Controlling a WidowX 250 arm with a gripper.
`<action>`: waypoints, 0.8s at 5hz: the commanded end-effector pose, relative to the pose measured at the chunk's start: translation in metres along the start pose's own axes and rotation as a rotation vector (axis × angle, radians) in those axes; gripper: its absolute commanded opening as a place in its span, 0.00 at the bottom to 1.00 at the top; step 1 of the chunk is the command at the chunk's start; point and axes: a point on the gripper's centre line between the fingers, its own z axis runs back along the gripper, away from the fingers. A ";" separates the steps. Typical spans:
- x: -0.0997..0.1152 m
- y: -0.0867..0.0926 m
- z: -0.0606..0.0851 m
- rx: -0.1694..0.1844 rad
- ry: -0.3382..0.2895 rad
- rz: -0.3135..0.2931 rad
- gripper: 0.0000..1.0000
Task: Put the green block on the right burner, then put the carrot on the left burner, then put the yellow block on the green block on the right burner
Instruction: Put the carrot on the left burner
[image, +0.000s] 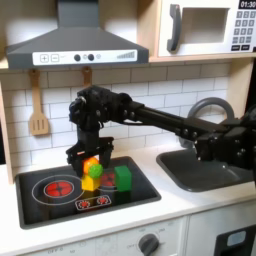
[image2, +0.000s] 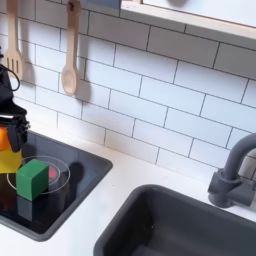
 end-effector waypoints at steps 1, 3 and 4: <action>0.001 0.002 0.002 0.002 -0.003 0.038 1.00; 0.002 0.002 0.003 0.008 -0.006 0.058 1.00; 0.004 0.004 0.005 0.011 -0.011 0.063 1.00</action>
